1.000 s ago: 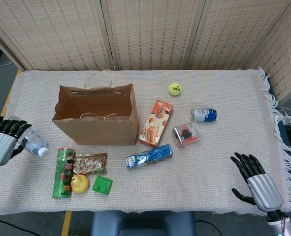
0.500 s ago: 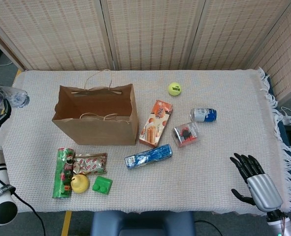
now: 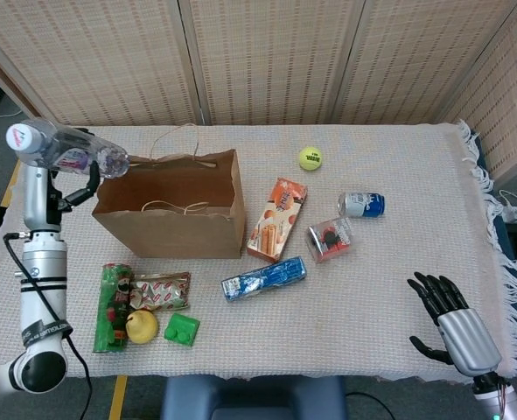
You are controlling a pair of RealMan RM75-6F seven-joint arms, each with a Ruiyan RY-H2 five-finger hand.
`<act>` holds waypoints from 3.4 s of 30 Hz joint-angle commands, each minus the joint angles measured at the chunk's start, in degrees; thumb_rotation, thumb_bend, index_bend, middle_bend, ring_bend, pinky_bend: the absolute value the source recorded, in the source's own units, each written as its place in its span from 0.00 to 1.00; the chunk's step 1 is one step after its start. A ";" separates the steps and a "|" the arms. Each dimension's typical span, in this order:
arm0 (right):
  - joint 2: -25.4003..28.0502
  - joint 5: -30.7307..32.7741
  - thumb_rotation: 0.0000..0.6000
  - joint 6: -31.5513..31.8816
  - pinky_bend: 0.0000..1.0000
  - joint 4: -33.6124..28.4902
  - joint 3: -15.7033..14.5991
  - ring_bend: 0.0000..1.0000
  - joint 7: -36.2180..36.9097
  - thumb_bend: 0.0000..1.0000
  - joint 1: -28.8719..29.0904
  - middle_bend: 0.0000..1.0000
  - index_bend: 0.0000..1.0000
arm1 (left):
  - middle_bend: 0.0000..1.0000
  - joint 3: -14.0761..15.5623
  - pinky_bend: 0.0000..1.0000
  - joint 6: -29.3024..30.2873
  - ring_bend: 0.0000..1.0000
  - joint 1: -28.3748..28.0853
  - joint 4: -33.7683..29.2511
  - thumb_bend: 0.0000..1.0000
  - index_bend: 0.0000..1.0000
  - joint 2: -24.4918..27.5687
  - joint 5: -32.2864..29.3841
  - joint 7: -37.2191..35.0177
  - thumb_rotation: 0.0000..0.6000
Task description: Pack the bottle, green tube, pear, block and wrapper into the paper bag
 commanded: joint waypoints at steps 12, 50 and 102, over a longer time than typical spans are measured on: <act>0.56 0.53 1.00 -1.14 0.03 -0.69 -0.05 0.00 0.42 0.13 0.51 0.00 0.00 | 0.00 10.18 0.09 -6.57 0.00 -7.70 5.61 0.46 0.05 -6.71 1.21 15.71 1.00; -0.01 -0.58 1.00 -0.03 0.03 0.12 -0.47 0.00 -0.32 0.13 -0.05 0.00 0.00 | 0.00 33.02 0.20 9.98 0.02 13.59 41.94 0.47 0.09 7.45 56.91 1.08 1.00; 1.11 0.73 1.00 -3.23 0.03 -1.63 -1.15 0.00 1.68 0.13 1.09 0.00 0.00 | 0.00 48.99 0.12 -6.87 0.00 -6.25 67.68 0.45 0.00 -5.83 79.71 21.43 1.00</act>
